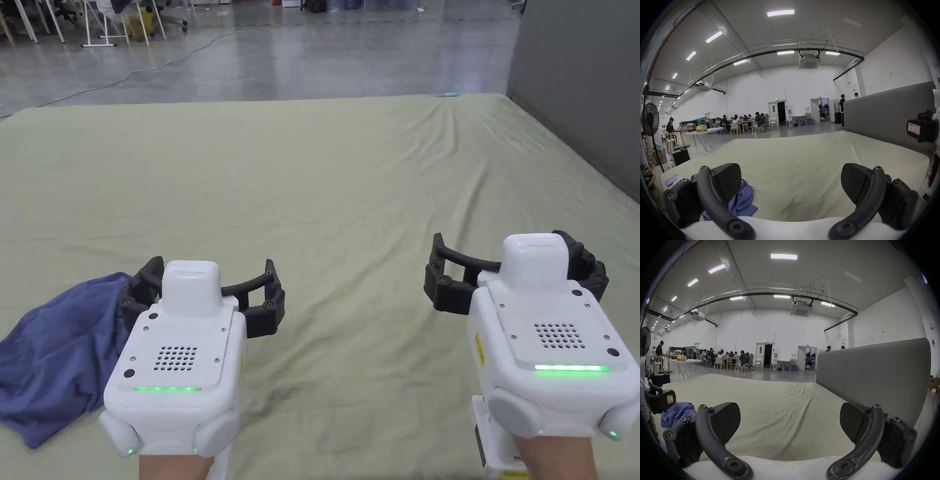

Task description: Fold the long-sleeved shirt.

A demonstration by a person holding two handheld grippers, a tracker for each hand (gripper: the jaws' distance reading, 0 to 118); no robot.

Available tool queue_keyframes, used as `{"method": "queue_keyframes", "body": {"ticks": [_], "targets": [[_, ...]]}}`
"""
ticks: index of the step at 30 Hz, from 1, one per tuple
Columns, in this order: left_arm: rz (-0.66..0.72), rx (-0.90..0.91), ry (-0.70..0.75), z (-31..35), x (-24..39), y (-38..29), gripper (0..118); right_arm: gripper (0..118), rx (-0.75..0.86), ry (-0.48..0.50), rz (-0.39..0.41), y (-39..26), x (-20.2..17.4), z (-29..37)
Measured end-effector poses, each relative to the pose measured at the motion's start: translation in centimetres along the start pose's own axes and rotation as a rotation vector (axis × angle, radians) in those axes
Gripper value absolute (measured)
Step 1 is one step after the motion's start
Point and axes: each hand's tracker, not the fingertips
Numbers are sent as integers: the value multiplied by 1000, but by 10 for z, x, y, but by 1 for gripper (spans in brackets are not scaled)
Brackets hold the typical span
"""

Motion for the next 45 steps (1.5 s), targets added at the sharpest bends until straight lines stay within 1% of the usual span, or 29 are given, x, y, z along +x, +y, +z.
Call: {"method": "queue_keyframes", "body": {"ticks": [12, 19, 23, 34, 40, 42, 45], "targets": [[1, 8, -2, 3, -1, 6, 118, 118, 11, 10, 12, 5, -3, 1], [20, 22, 13, 2, 0, 8, 118, 118, 16, 22, 36, 5, -3, 0], [29, 11, -25, -1, -2, 10, 118, 118, 19, 26, 20, 7, -2, 0], [7, 14, -1, -1, 1, 10, 118, 118, 32, -4, 9, 9, -1, -1], [10, 24, -7, -1, 0, 10, 118, 118, 27, -2, 15, 9, -1, 0], [23, 23, -40, -1, -2, 10, 118, 118, 32, -6, 13, 8, -1, 0], [2, 4, -27, -2, 1, 12, 118, 118, 36, -12, 6, 8, 0, -1]]}}
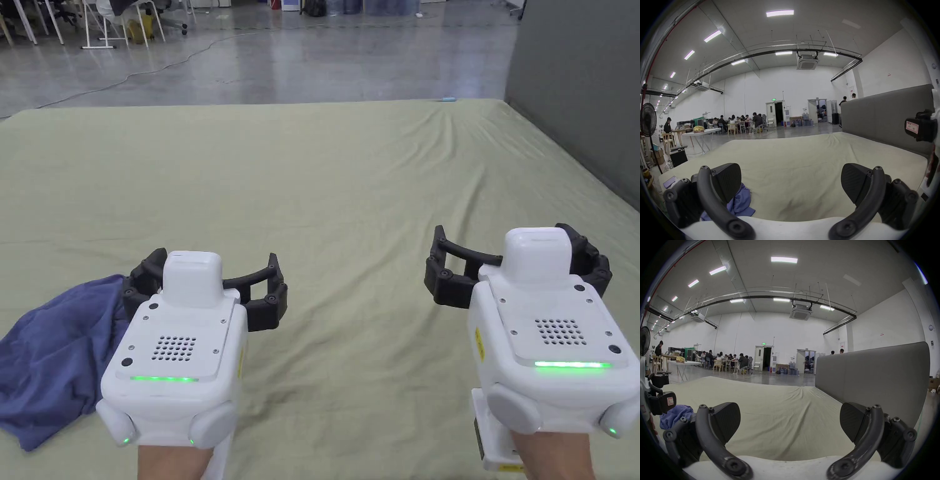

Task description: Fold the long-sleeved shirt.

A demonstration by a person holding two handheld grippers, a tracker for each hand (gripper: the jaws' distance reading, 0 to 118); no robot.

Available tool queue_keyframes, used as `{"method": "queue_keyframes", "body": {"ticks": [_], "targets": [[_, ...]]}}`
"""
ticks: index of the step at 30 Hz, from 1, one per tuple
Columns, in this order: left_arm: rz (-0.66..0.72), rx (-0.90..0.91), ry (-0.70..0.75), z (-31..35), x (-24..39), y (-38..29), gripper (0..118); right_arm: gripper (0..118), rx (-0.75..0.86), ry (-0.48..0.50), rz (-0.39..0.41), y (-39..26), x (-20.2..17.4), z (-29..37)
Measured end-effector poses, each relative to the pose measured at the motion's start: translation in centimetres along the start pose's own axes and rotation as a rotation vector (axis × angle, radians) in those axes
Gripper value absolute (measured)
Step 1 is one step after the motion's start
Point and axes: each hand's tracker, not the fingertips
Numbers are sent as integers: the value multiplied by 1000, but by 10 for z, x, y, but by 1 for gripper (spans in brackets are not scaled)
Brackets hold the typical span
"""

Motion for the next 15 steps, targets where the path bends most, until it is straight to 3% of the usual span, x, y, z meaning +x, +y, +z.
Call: {"method": "queue_keyframes", "body": {"ticks": [15], "targets": [[6, -8, 31, 2, 3, 0, 118, 118, -14, -3, -4, -2, 3, 4]]}}
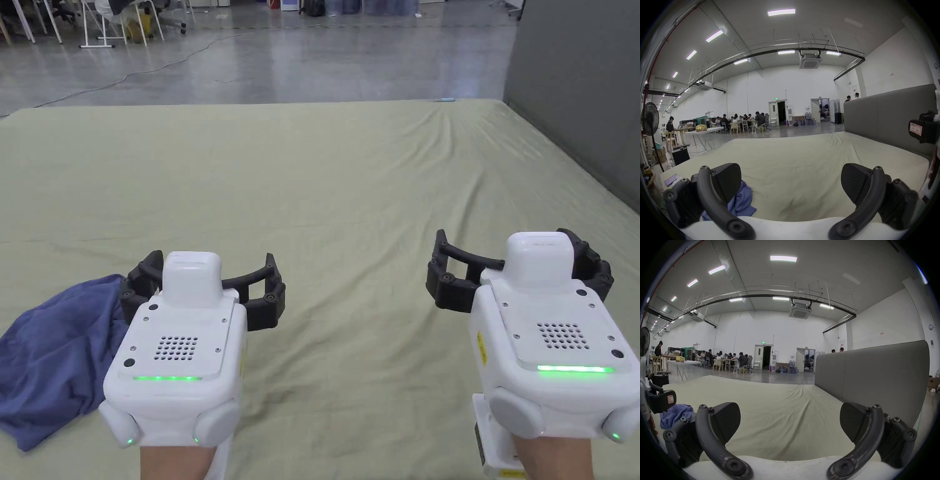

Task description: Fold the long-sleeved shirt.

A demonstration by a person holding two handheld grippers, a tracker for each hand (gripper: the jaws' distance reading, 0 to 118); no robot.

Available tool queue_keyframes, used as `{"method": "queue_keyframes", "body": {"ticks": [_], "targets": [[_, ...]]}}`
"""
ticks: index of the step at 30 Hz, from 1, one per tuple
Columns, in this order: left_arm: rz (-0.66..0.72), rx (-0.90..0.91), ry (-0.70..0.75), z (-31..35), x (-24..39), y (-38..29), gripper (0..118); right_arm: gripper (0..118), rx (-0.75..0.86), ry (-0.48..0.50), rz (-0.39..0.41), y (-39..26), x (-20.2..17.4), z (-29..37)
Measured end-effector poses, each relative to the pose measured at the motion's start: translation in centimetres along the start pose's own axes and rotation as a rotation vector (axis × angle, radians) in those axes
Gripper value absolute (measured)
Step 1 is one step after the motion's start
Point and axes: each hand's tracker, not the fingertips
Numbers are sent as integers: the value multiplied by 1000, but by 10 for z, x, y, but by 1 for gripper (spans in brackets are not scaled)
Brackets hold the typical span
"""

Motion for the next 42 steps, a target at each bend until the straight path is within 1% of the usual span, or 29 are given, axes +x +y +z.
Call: {"method": "queue_keyframes", "body": {"ticks": [6, 15, 16, 17, 18, 19, 20, 21, 22, 23, 25, 26, 30, 33, 38, 41, 42], "targets": [[12, 11, 8, 3, -4, 0, 118, 118, -9, -7, -9, 0, 2, 1], [0, 7, 6, 8, -2, -1, 117, 118, -10, 1, 1, 1, 1, 4], [12, -4, 8, 9, -2, -1, 113, 116, -14, 0, 1, 2, 1, 4], [30, -4, 13, 11, -2, 0, 97, 106, -24, -1, -1, 2, 1, 5], [42, 15, 12, 14, -3, 0, 50, 71, -35, -1, -9, 3, 1, 6], [38, 30, 13, 15, -4, 0, 0, 0, -31, 10, -23, 3, 2, 7], [20, 19, 47, 12, -3, 1, 0, 0, -32, -4, -19, 3, 1, 6], [-12, 22, 75, 12, -3, 3, 0, 0, -39, -17, 19, 3, -1, 5], [12, 7, 52, 13, -6, 4, 0, 0, -41, -9, -4, 0, 1, 9], [29, 8, 27, 14, -8, 5, 0, 0, -56, 25, -16, 0, 3, 11], [27, 12, 41, 17, -7, 8, 0, 0, -53, 5, -1, -2, -1, 15], [29, 16, 51, 18, -8, 8, 0, 0, -50, -1, 3, 2, 0, 6], [67, 10, 74, 23, -21, 10, 0, 0, -63, 32, -6, 6, -14, -3], [49, 8, 159, 31, -47, 11, 0, 0, -43, 118, -7, 12, -46, -9], [22, -2, 377, 64, -103, 21, 0, 0, -20, 318, -51, 20, -121, -10], [23, -23, 452, 81, -133, 21, 0, 0, -17, 432, -50, 24, -164, -4], [29, -25, 471, 85, -139, 20, 0, 0, -10, 457, -51, 23, -173, -3]]}}
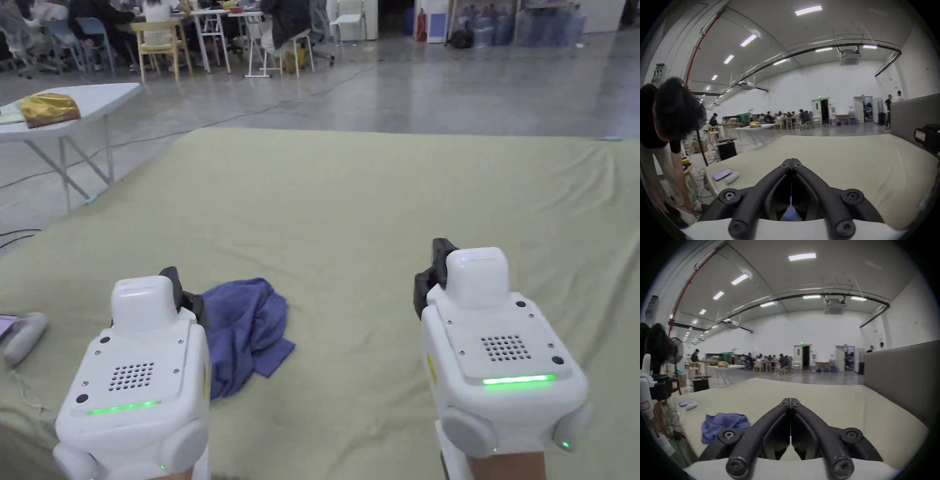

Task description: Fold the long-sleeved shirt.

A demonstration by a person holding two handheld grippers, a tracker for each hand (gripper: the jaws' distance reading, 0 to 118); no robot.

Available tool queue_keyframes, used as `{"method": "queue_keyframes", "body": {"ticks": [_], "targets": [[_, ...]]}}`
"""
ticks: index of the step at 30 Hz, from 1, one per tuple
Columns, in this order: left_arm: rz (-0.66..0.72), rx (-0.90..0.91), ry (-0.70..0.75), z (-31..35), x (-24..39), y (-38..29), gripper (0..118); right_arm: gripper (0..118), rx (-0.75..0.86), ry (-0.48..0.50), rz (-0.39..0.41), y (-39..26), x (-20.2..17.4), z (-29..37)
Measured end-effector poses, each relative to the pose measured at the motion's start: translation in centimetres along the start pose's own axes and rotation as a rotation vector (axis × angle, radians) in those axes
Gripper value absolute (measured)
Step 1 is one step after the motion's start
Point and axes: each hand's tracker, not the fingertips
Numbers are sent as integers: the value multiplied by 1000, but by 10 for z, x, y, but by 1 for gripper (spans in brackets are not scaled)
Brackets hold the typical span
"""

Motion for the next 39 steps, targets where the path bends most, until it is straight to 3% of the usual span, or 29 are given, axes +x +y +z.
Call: {"method": "queue_keyframes", "body": {"ticks": [6, 9, 10, 13, 14, 17, 21, 26, 27, 31, 34, 39], "targets": [[45, -50, 33, -7, -22, 0, 0, 0, -7, 72, -5, 0, -30, -12], [13, -157, 14, -28, -18, 5, 0, 0, -6, 83, -2, -1, -32, -15], [0, -234, 5, -41, -18, 7, 11, 0, -6, 85, -3, -2, -33, -16], [132, -496, -56, -94, -23, 8, 103, 0, -20, 96, -8, -6, -33, -19], [187, -598, -73, -117, -26, 2, 110, 0, -33, 105, -11, -9, -33, -21], [180, -698, -140, -170, -25, -16, 110, 0, -55, 110, -3, -16, -32, -27], [86, -857, -94, -243, -16, -57, 110, 0, -93, 107, 9, -26, -30, -40], [86, -967, -60, -265, -1, -91, 109, 0, -135, 95, 24, -38, -23, -57], [103, -983, -51, -267, -1, -96, 103, 0, -141, 92, 25, -40, -22, -60], [134, -1050, -62, -288, -7, -111, 23, 0, -171, 83, 22, -48, -18, -71], [70, -985, -83, -290, -5, -106, 13, 0, -184, 81, 13, -52, -16, -74], [98, -889, -237, -286, 16, -79, 12, 0, -190, 71, -1, -55, -6, -68]]}}
